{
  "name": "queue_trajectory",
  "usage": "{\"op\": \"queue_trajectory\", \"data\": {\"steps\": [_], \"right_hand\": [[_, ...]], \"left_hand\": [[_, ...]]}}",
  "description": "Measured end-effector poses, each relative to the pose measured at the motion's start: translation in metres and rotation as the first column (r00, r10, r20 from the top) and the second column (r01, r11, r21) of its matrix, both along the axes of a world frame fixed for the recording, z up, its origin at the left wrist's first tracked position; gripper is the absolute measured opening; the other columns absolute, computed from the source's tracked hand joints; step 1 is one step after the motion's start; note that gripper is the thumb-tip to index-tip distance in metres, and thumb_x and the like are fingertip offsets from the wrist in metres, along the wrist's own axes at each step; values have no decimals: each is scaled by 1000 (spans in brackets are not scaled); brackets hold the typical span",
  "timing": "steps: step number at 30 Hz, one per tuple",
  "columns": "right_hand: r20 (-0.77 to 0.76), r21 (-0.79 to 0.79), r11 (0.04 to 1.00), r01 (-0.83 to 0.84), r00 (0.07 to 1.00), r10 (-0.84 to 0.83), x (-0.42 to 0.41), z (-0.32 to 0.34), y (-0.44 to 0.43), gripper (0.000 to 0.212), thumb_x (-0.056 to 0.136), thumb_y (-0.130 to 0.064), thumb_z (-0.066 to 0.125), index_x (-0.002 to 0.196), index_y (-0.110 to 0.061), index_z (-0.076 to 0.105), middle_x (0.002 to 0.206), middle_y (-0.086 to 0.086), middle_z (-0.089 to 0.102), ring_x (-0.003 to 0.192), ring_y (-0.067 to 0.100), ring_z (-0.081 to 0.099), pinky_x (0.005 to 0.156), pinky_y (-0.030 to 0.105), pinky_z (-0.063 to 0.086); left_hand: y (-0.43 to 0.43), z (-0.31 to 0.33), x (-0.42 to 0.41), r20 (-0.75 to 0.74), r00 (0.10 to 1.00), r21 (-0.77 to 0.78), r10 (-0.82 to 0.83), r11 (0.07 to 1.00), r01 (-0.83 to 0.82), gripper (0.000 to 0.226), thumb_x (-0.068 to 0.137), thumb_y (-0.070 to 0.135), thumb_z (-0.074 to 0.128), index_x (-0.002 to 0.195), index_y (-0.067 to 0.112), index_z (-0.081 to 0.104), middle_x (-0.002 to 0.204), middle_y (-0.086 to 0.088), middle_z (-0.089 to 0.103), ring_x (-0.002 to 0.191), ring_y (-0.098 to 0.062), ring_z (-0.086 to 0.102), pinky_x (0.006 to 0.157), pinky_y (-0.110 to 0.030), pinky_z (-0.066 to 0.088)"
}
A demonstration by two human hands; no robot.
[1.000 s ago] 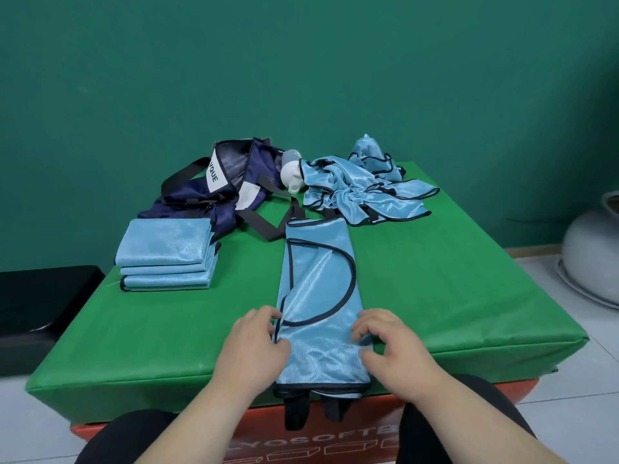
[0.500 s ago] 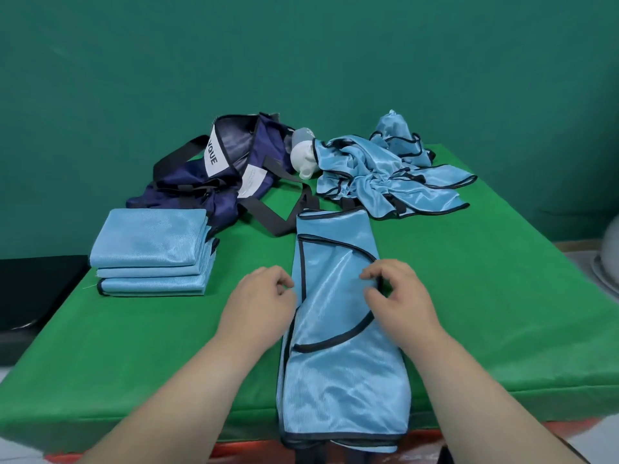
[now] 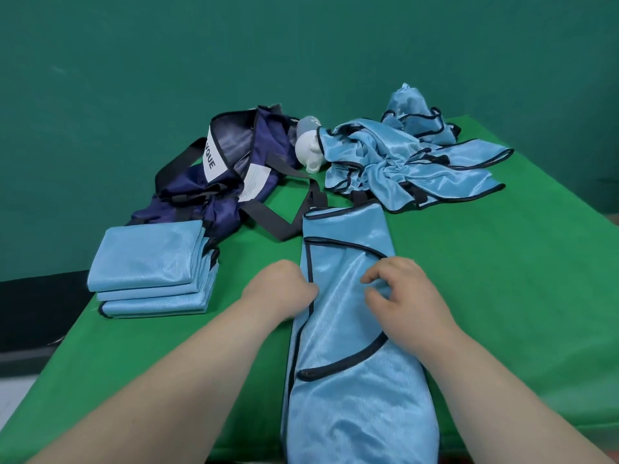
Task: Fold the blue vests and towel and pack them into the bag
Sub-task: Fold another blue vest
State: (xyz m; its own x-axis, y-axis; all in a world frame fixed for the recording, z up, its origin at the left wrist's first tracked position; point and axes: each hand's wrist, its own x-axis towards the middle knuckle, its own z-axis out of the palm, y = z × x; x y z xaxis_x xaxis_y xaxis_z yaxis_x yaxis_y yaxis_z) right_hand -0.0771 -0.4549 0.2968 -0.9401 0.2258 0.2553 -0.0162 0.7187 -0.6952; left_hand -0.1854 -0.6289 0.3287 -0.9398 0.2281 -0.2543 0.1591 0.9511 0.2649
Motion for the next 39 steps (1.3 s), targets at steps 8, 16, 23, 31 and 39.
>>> {"op": "queue_trajectory", "data": {"steps": [8, 16, 23, 31, 39], "right_hand": [[49, 28, 999, -26, 998, 25, 2, 1, -2, 13, 92, -24, 59, 103, -25, 66, 107, -14, 56, 110, 8, 46, 99, 31, 40], [48, 69, 997, -33, 998, 30, 6, 3, -4, 13, 91, -24, 57, 101, -24, 66, 105, -13, 57, 106, 8, 47, 97, 32, 43], [31, 44, 999, -18, 999, 16, 4, 2, -3, 11, 92, -24, 57, 100, -26, 65, 106, -15, 56, 107, 5, 45, 98, 29, 41], [13, 35, 999, -18, 1000, 18, 1, -2, -1, 10, 90, -22, 60, 97, -25, 66, 103, -14, 58, 106, 7, 47, 98, 32, 42], [-18, -66, 997, -28, 999, 27, 6, -3, 2, 14, 86, -14, 64, 95, -23, 69, 101, -19, 57, 104, 3, 49, 85, 10, 36]], "left_hand": [[-7, 8, 0, -91, 996, 33, 9, 999, -6, 20, 85, 28, 55, 70, 15, 51, 68, -3, 52, 62, -23, 46, 59, -28, 38], [-20, 0, 2, -133, 991, 81, 1, 997, 10, 16, 85, 35, 61, 81, 20, 59, 78, -1, 67, 69, -17, 58, 66, -33, 51], [-13, 0, -6, -249, 968, 175, -20, 982, 66, 13, 92, 31, 54, 82, 23, 56, 79, 2, 60, 73, -20, 58, 60, -31, 44], [-9, -15, -26, -336, 836, -13, -433, 890, 456, 22, 99, 33, 53, 116, 27, 66, 120, 8, 54, 114, -19, 44, 101, -39, 40], [-27, -5, 22, -377, 837, 210, -397, 843, 495, 21, 100, 18, 52, 112, 27, 66, 116, 19, 52, 118, -3, 39, 100, -19, 31]]}}
